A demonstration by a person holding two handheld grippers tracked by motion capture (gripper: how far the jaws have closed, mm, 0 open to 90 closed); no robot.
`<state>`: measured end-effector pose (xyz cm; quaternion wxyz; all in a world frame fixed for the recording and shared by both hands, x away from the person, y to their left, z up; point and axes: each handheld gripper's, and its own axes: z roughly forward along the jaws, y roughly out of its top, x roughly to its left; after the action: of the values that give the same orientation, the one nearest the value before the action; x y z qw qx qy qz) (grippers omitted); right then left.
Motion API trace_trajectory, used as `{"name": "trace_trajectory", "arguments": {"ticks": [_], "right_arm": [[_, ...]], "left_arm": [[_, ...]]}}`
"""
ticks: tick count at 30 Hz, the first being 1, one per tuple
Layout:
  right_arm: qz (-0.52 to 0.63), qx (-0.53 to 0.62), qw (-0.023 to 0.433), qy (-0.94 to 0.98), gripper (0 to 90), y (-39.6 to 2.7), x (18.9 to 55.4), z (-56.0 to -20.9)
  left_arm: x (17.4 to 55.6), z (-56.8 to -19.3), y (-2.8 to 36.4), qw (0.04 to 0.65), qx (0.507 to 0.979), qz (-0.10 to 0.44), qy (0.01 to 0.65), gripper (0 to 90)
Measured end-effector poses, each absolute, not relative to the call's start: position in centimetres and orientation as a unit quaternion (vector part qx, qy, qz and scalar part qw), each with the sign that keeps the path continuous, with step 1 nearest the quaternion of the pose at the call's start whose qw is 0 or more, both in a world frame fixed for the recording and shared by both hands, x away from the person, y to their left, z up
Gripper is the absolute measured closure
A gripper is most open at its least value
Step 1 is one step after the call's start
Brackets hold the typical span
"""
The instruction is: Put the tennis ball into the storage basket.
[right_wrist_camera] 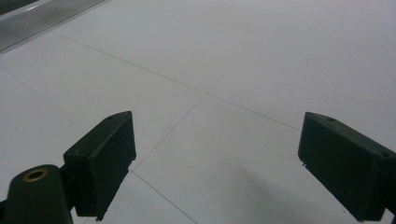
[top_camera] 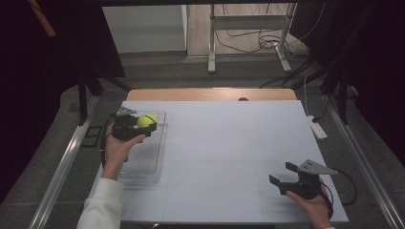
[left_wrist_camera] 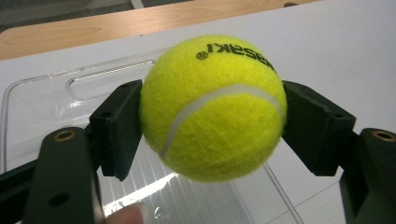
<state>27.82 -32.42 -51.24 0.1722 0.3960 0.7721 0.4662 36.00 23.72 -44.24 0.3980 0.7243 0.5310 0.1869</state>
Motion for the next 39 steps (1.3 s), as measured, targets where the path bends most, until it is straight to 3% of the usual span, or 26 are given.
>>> {"name": "trace_trajectory", "arguments": {"ticks": [39], "right_arm": [[0.465, 0.396, 0.171, 0.773, 11.2, -32.3, 27.9, -51.3]], "left_arm": [[39.5, -44.1, 26.9, 0.328, 0.718, 0.207, 0.578, 26.4]]}}
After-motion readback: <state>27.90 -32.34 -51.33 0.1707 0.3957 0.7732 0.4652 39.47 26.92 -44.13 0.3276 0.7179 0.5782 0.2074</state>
